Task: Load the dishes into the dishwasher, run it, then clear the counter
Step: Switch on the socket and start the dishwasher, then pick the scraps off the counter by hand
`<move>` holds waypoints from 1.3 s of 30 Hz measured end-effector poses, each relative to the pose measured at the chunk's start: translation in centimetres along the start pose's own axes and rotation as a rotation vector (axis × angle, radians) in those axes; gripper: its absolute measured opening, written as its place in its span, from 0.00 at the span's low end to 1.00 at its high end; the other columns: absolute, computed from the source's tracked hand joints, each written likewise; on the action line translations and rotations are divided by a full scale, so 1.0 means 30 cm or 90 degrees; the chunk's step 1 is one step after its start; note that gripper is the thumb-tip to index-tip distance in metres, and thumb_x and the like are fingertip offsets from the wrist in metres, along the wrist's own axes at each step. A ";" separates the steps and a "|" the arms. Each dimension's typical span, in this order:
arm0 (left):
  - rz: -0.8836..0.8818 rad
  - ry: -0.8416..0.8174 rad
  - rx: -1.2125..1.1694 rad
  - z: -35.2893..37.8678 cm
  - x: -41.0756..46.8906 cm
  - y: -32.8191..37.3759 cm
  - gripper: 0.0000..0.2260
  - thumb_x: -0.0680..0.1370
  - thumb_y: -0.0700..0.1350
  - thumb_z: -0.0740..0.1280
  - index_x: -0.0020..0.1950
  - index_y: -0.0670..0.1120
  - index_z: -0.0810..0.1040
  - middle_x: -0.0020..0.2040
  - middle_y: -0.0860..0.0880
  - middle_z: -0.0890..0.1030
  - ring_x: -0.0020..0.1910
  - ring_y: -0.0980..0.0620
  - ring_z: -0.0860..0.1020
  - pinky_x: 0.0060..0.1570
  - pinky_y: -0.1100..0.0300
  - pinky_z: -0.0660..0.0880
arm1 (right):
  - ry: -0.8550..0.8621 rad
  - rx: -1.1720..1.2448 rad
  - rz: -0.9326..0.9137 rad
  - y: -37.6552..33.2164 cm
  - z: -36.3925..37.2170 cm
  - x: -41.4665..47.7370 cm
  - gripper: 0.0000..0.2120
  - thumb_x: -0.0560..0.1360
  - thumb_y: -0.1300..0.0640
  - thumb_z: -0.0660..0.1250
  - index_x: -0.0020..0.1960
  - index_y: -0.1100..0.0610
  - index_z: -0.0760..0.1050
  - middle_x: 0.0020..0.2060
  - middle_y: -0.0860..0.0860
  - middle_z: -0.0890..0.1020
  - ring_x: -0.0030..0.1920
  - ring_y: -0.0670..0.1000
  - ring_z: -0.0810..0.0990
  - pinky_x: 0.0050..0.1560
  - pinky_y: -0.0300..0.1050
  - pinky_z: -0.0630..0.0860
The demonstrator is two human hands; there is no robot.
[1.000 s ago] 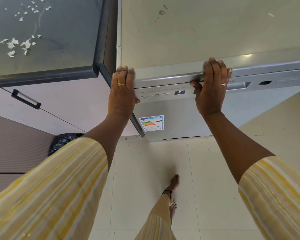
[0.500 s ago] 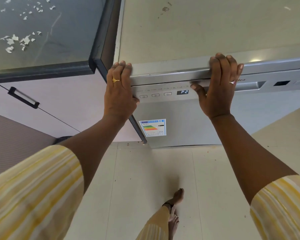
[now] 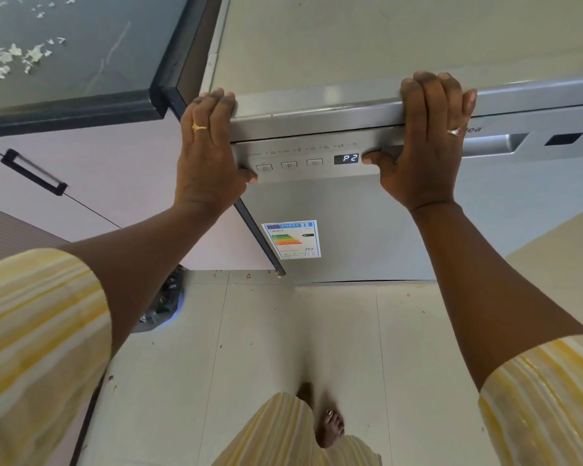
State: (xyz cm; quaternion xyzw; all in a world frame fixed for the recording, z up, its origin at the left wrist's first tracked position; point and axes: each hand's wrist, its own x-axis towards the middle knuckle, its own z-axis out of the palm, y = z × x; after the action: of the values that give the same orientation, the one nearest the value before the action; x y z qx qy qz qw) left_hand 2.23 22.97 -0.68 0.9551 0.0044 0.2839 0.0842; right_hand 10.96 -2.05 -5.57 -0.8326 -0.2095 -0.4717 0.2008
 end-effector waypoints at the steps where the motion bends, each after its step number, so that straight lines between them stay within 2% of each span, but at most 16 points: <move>1: 0.004 0.000 0.004 -0.001 0.002 -0.006 0.40 0.63 0.46 0.78 0.69 0.34 0.64 0.67 0.35 0.67 0.68 0.35 0.64 0.68 0.49 0.64 | 0.005 -0.001 0.001 -0.003 0.004 0.003 0.37 0.67 0.39 0.68 0.65 0.63 0.66 0.61 0.61 0.74 0.65 0.58 0.63 0.69 0.55 0.52; 3: 0.011 0.002 0.012 -0.001 0.000 -0.017 0.40 0.64 0.46 0.78 0.69 0.33 0.64 0.67 0.35 0.67 0.68 0.35 0.64 0.69 0.50 0.62 | 0.018 0.001 0.004 -0.009 0.009 0.003 0.36 0.66 0.41 0.70 0.65 0.63 0.66 0.61 0.61 0.75 0.65 0.58 0.63 0.69 0.56 0.53; 6: 0.020 0.000 0.014 -0.001 -0.004 -0.025 0.40 0.63 0.46 0.77 0.68 0.33 0.63 0.67 0.35 0.67 0.68 0.35 0.63 0.69 0.55 0.58 | 0.032 -0.008 0.009 -0.017 0.014 0.000 0.35 0.69 0.39 0.67 0.64 0.63 0.67 0.61 0.61 0.75 0.65 0.58 0.63 0.69 0.57 0.53; 8: 0.023 -0.002 0.013 -0.001 -0.005 -0.029 0.40 0.63 0.47 0.77 0.69 0.33 0.63 0.68 0.36 0.66 0.68 0.36 0.63 0.70 0.57 0.57 | 0.034 -0.026 0.018 -0.021 0.018 0.000 0.37 0.64 0.43 0.72 0.64 0.64 0.68 0.61 0.60 0.75 0.65 0.58 0.64 0.69 0.58 0.55; 12: 0.027 -0.002 0.013 -0.004 0.001 -0.029 0.41 0.63 0.47 0.77 0.69 0.34 0.63 0.68 0.36 0.66 0.68 0.36 0.62 0.70 0.54 0.58 | 0.026 -0.051 0.032 -0.034 0.009 0.012 0.37 0.60 0.48 0.72 0.64 0.65 0.71 0.61 0.60 0.75 0.65 0.62 0.69 0.69 0.58 0.55; 17: 0.014 -0.014 0.002 -0.012 0.008 -0.023 0.40 0.64 0.47 0.77 0.69 0.34 0.63 0.68 0.36 0.66 0.69 0.36 0.62 0.70 0.52 0.61 | -0.003 -0.067 0.059 -0.055 -0.021 0.029 0.37 0.58 0.50 0.72 0.63 0.65 0.71 0.61 0.59 0.75 0.64 0.61 0.69 0.70 0.58 0.54; 23: -0.028 -0.094 -0.004 -0.060 0.026 0.003 0.40 0.65 0.43 0.77 0.71 0.35 0.61 0.70 0.36 0.63 0.71 0.37 0.59 0.69 0.47 0.65 | -0.101 -0.071 0.121 -0.127 -0.088 0.078 0.38 0.56 0.57 0.78 0.61 0.69 0.72 0.60 0.63 0.75 0.63 0.67 0.71 0.67 0.62 0.57; 27: -0.037 -0.198 0.029 -0.107 0.040 0.015 0.42 0.66 0.41 0.76 0.73 0.36 0.56 0.72 0.36 0.59 0.73 0.38 0.54 0.74 0.50 0.54 | -0.220 -0.118 0.134 -0.166 -0.127 0.110 0.39 0.55 0.58 0.80 0.61 0.70 0.71 0.58 0.65 0.76 0.61 0.67 0.73 0.65 0.66 0.59; 30: -0.032 -0.262 0.027 -0.149 0.059 0.018 0.43 0.66 0.40 0.73 0.75 0.37 0.52 0.74 0.38 0.55 0.73 0.40 0.50 0.73 0.56 0.47 | -0.320 -0.159 0.163 -0.197 -0.163 0.159 0.33 0.59 0.60 0.78 0.60 0.71 0.71 0.55 0.67 0.76 0.60 0.68 0.73 0.65 0.67 0.60; 32: -0.033 -0.293 -0.002 -0.177 0.074 0.015 0.41 0.67 0.39 0.70 0.75 0.37 0.51 0.74 0.38 0.54 0.74 0.41 0.49 0.74 0.56 0.45 | -0.348 -0.200 0.140 -0.213 -0.182 0.190 0.26 0.63 0.65 0.74 0.57 0.73 0.71 0.51 0.68 0.77 0.56 0.68 0.75 0.65 0.65 0.63; 35: -0.033 -0.300 -0.081 -0.217 0.067 0.000 0.37 0.67 0.35 0.66 0.74 0.37 0.55 0.74 0.38 0.57 0.74 0.40 0.52 0.75 0.52 0.50 | -0.340 -0.252 0.092 -0.239 -0.195 0.219 0.14 0.65 0.73 0.64 0.51 0.71 0.73 0.45 0.67 0.77 0.48 0.67 0.77 0.61 0.62 0.71; 39: -0.022 -0.280 -0.142 -0.223 0.035 -0.025 0.36 0.65 0.29 0.63 0.73 0.36 0.59 0.74 0.39 0.58 0.75 0.40 0.55 0.74 0.49 0.53 | -0.352 -0.270 0.112 -0.294 -0.184 0.228 0.12 0.63 0.73 0.60 0.47 0.69 0.71 0.41 0.64 0.74 0.44 0.64 0.73 0.58 0.59 0.71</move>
State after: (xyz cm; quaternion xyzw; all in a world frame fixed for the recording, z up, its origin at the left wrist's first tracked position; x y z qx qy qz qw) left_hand -0.49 24.84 5.29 0.9786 -0.0293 0.0664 0.1927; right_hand 5.54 3.45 4.20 -0.9667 -0.0808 -0.2429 -0.0011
